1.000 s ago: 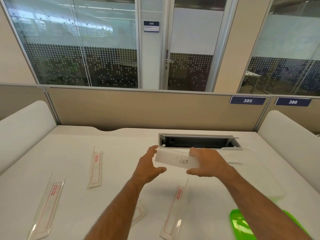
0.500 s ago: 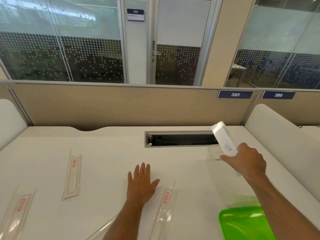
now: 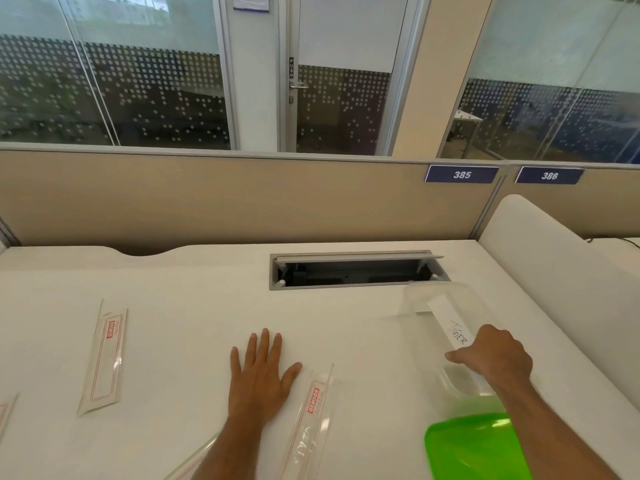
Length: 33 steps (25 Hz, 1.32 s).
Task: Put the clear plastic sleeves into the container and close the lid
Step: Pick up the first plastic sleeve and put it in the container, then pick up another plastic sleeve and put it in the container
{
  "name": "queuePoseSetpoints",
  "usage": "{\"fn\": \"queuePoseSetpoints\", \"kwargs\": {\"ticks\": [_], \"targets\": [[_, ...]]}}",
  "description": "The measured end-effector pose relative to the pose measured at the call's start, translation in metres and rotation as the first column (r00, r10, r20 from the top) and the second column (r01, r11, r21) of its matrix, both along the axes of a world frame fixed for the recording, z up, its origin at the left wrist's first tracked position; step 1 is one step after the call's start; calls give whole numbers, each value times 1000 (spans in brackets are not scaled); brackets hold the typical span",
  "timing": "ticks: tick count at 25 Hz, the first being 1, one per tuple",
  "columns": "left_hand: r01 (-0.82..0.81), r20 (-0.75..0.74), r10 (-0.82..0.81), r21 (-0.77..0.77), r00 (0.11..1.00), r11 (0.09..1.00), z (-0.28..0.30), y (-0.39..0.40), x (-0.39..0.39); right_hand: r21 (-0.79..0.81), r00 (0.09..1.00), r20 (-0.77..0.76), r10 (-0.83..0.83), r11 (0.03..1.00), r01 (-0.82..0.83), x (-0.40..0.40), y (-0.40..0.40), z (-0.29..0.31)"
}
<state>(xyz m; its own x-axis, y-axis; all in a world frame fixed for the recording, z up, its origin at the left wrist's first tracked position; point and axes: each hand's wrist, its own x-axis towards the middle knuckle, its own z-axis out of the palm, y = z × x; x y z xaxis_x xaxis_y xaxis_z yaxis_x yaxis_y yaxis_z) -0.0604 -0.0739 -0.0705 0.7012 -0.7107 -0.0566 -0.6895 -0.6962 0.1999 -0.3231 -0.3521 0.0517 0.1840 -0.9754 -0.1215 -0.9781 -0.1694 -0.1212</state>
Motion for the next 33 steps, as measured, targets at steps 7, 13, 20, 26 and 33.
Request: {"fn": "queuePoseSetpoints", "kwargs": {"ticks": [7, 13, 20, 26, 33], "targets": [[-4, 36, 5, -15, 999, 1000, -4, 0, 0, 56, 997, -78, 2, 998, 3, 5, -9, -14], [0, 37, 1, -12, 999, 1000, -4, 0, 1, 45, 987, -155, 36, 999, -29, 6, -8, -13], [-6, 10, 6, 1, 1000, 1000, -3, -1, 1, 36, 981, -191, 32, 999, -25, 7, -8, -13], [-19, -72, 20, 11, 997, 1000, 3, -2, 0, -187, 980, -31, 198, 962, -200, 23, 0, -1], [-40, -103, 18, -209, 994, 977, 33, -2, -14, -478, 506, 285, 814, 578, -661, 73, 67, 10]]}}
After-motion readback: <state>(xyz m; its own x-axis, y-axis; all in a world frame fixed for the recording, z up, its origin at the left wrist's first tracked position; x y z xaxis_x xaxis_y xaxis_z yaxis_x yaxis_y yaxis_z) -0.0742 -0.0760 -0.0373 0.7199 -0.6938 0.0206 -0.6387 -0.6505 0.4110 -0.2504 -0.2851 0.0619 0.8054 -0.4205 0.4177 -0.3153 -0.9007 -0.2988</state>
